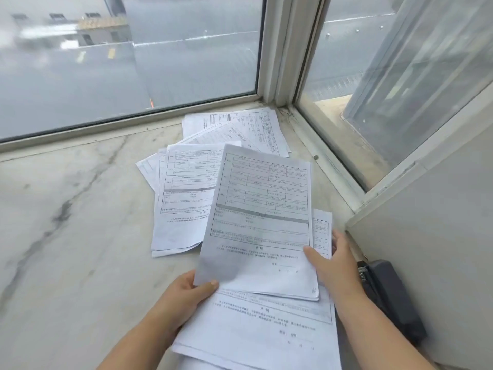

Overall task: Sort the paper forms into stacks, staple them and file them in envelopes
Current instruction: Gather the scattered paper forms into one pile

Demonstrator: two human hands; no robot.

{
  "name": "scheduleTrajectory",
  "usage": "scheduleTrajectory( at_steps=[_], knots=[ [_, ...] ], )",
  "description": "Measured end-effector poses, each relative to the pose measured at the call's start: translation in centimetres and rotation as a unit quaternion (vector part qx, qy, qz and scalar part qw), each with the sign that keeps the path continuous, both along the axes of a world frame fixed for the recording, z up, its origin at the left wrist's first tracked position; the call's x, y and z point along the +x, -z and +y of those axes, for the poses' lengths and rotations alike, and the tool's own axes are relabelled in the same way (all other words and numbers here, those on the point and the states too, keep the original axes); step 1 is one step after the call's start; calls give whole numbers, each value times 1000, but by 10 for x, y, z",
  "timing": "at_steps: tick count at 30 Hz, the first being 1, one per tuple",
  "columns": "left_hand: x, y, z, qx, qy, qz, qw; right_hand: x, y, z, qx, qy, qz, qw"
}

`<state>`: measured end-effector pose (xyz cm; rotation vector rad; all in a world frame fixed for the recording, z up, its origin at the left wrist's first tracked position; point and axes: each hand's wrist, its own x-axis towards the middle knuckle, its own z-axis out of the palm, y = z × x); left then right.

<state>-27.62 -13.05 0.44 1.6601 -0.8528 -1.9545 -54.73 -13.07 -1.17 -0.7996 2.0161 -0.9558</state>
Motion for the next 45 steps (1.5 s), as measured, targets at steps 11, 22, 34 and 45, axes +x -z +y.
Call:
scheduleTrajectory(
  at_steps=[11,22,34,45],
  knots=[
    [88,-15,49,-77,-35,99,992,75,-46,54,39,-10,-380,924],
    [212,-2,67,-46,-109,-33,992,215,0,22,142,-212,-211,944],
    [245,39,25,-99,-144,-188,966,223,10,19,143,-182,-228,946],
    [251,13,91,4,-226,-14,974,239,14,-10,144,-165,-251,943]
  ],
)
